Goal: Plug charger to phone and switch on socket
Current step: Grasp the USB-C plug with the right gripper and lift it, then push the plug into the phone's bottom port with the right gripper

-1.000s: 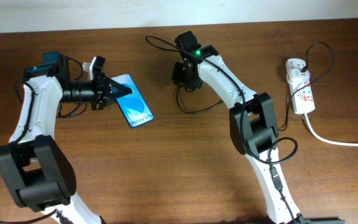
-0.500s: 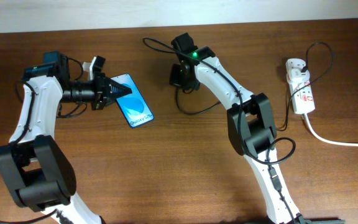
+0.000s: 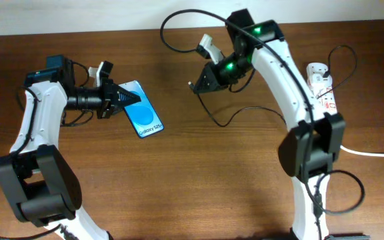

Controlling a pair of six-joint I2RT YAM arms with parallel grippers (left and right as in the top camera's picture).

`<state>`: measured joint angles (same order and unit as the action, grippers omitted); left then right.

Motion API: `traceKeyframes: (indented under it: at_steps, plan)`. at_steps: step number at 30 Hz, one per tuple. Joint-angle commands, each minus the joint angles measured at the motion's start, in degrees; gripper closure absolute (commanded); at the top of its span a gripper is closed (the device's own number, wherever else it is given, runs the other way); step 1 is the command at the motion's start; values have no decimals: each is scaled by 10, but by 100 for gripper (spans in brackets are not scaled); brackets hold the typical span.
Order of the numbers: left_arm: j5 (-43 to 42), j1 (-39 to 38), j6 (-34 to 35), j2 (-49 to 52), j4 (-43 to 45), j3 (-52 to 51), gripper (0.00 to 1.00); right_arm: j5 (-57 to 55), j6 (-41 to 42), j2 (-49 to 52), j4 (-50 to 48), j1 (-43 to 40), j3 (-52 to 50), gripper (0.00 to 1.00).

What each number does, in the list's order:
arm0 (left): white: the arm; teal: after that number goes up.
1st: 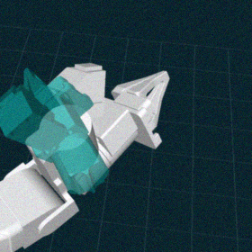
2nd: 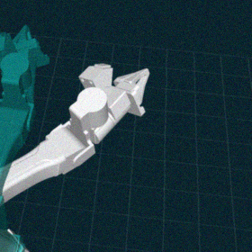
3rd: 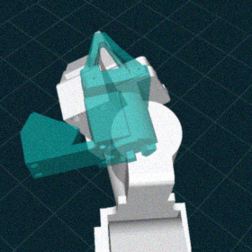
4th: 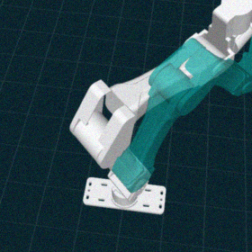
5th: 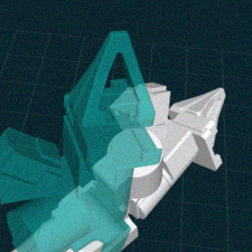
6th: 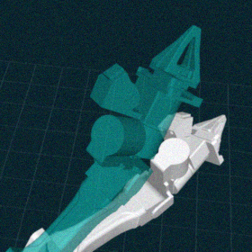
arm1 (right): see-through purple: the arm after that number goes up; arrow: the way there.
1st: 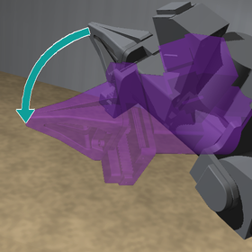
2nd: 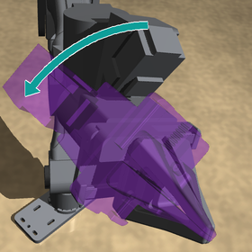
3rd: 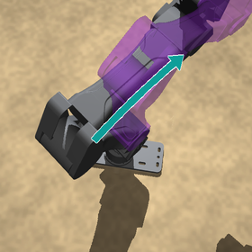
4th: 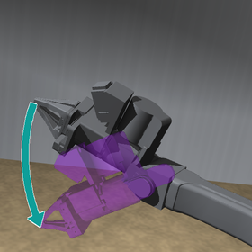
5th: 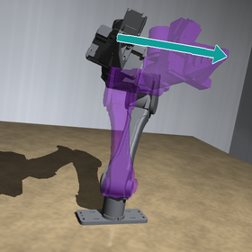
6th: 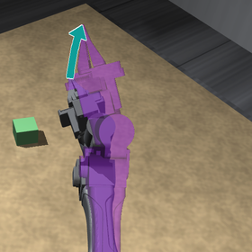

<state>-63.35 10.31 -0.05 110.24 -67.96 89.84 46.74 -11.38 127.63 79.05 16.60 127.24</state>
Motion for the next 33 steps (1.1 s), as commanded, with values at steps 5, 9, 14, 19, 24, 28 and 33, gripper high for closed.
traceKeyframes:
  at_steps: [5, 9, 14, 19, 24, 28, 33]
  plan:
    - [-17, 0, -9, -13, -5, 1, 100, 15, -33, -173, 87, -37, 3, 96]
    - [-17, 0, -9, -13, -5, 1, 100, 15, -74, -302, 183, -86, -5, 95]
    - [-18, 0, -18, -13, -4, 1, 100, 41, -49, -459, 116, -88, -205, 96]
    - [-68, 0, -74, -13, -3, 1, 100, 146, 99, -560, -151, -78, -540, 96]
    - [-153, 0, -100, -13, 4, 1, 100, 163, 318, -532, -479, 9, -721, 96]
    - [-255, 0, -104, -13, 34, 1, 100, 162, 431, -469, -650, 93, -726, 96]
    - [-268, 0, -104, -13, 43, 1, 100, 155, 520, -405, -794, 138, -726, 96]
